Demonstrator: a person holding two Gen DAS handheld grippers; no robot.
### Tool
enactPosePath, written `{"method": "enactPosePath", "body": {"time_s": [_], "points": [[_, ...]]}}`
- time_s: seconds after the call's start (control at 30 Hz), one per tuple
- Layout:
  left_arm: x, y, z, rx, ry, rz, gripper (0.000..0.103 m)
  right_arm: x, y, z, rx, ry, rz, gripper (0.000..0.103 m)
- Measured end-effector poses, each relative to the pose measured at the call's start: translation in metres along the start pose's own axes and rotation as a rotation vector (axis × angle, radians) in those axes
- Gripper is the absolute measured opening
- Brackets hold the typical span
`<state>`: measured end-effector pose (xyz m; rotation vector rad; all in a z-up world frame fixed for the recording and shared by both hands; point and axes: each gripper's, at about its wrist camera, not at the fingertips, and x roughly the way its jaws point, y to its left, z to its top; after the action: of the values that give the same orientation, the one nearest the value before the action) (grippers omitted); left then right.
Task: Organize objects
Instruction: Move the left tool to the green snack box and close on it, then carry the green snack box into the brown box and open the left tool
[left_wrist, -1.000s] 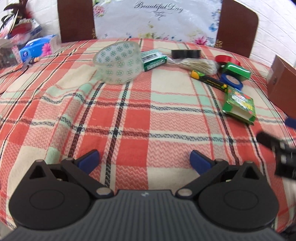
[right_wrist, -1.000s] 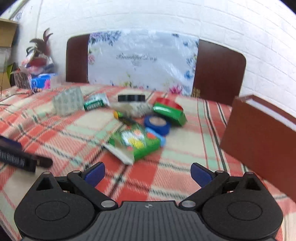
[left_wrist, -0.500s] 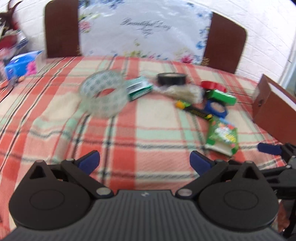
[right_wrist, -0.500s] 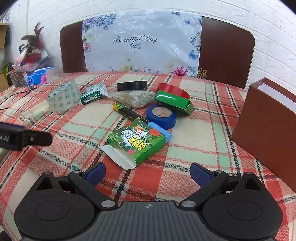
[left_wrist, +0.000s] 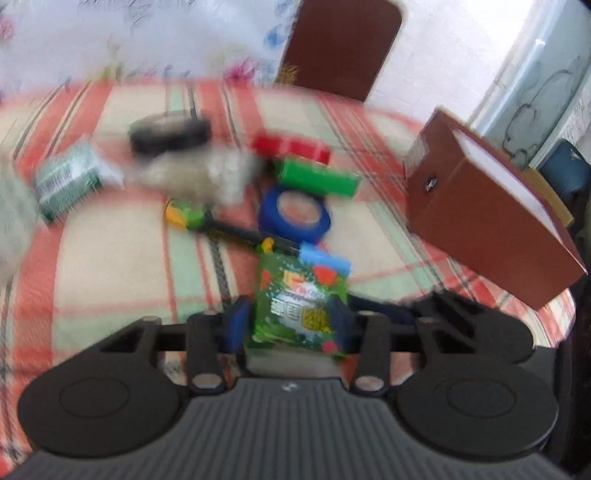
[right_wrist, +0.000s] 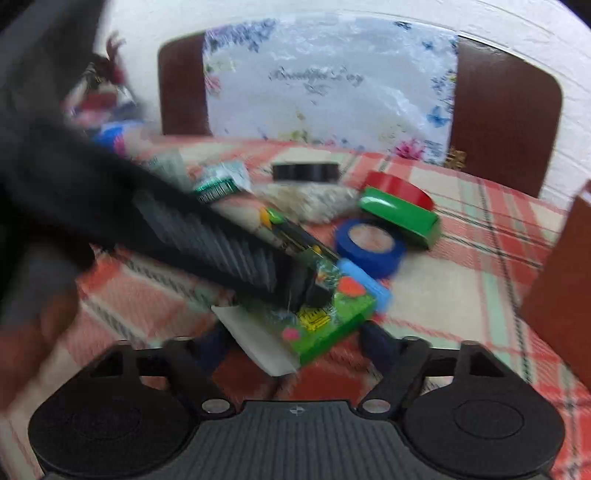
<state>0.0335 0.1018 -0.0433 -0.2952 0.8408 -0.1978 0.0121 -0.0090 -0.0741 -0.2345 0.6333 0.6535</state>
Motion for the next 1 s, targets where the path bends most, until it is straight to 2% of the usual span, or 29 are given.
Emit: {"method": "enactPosePath", "body": {"time_s": [0.03, 0.1, 0.17, 0.3, 0.4, 0.57, 0.67, 0.7, 0.73, 0.77, 0.83, 0.9, 0.97, 1.0], "points": [[-0.003, -0.002, 0.0, -0.004, -0.006, 0.002, 0.044, -0.001, -0.001, 0.001, 0.0, -0.009, -0.01, 0.063], [-0.018, -0.011, 0.003, -0.011, -0.025, 0.002, 0.035, -0.013, -0.008, 0.001, 0.021, -0.047, -0.002, 0.062], [-0.036, -0.03, 0.011, 0.019, -0.069, -0.026, 0.035, -0.035, -0.011, 0.0, 0.023, -0.112, -0.027, 0.062], [-0.05, -0.09, 0.036, 0.152, -0.172, -0.074, 0.036, -0.081, -0.025, 0.006, -0.026, -0.286, -0.189, 0.062], [-0.039, -0.141, 0.06, 0.241, -0.198, -0.145, 0.037, -0.107, -0.057, 0.011, -0.015, -0.356, -0.316, 0.062], [0.0, -0.222, 0.07, 0.362, -0.178, -0.277, 0.042, -0.138, -0.124, -0.002, 0.072, -0.355, -0.486, 0.062], [0.032, -0.261, 0.069, 0.411, -0.159, -0.316, 0.046, -0.149, -0.16, -0.012, 0.124, -0.326, -0.558, 0.064], [0.042, -0.27, 0.068, 0.423, -0.153, -0.331, 0.049, -0.151, -0.17, -0.015, 0.131, -0.314, -0.583, 0.067], [0.054, -0.278, 0.068, 0.432, -0.139, -0.339, 0.052, -0.15, -0.18, -0.018, 0.137, -0.293, -0.606, 0.079], [0.065, -0.282, 0.068, 0.43, -0.12, -0.315, 0.058, -0.148, -0.189, -0.02, 0.147, -0.258, -0.622, 0.084], [0.074, -0.284, 0.067, 0.419, -0.096, -0.23, 0.06, -0.149, -0.201, -0.026, 0.184, -0.245, -0.663, 0.083], [0.063, -0.272, 0.062, 0.41, -0.14, -0.218, 0.06, -0.158, -0.2, -0.031, 0.209, -0.276, -0.643, 0.08], [0.044, -0.256, 0.058, 0.399, -0.206, -0.194, 0.061, -0.169, -0.19, -0.036, 0.227, -0.352, -0.615, 0.08], [0.032, -0.244, 0.055, 0.388, -0.235, -0.18, 0.065, -0.173, -0.182, -0.038, 0.227, -0.394, -0.588, 0.081]]}}
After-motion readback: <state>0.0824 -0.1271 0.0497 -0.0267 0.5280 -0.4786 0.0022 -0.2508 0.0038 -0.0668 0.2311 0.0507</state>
